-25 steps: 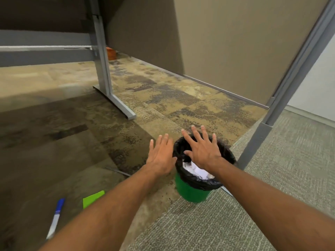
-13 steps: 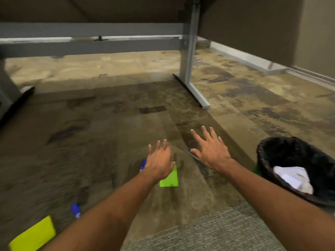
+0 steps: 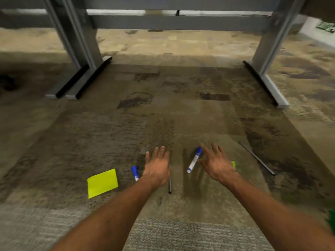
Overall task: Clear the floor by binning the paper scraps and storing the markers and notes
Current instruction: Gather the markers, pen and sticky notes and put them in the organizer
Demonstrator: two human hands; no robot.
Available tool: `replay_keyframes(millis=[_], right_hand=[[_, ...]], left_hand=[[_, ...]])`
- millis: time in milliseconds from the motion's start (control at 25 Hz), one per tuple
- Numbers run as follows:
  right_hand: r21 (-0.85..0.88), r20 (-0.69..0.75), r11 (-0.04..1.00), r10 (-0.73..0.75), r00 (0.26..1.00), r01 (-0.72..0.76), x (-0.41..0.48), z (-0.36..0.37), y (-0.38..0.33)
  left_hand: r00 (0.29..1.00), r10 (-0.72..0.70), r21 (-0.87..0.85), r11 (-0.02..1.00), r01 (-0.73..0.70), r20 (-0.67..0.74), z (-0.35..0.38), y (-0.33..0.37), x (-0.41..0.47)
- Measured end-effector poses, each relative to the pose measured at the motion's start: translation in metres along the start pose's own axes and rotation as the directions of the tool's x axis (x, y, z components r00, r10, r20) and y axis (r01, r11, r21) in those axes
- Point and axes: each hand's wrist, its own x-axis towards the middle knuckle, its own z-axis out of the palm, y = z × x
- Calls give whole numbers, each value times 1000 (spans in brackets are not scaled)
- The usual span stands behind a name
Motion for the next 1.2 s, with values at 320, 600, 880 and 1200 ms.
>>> replay_keyframes(millis=[320, 600, 880, 1200], right_hand=[[75, 163, 990, 103, 981, -117, 28, 38, -47], [42, 121, 965, 251, 961, -257, 38, 51, -65], [331, 55, 863, 387, 920, -383, 45, 58, -52], [791, 109, 571, 221, 969, -219, 45, 39, -93]], left_hand=[[990, -109, 122, 988, 97, 91, 36, -60, -22], [961, -153, -107, 978, 181, 231, 48, -68, -34], [980, -198, -369, 913, 176, -24, 47, -68, -35], [800, -576, -977, -208, 53, 166, 11, -54, 12]])
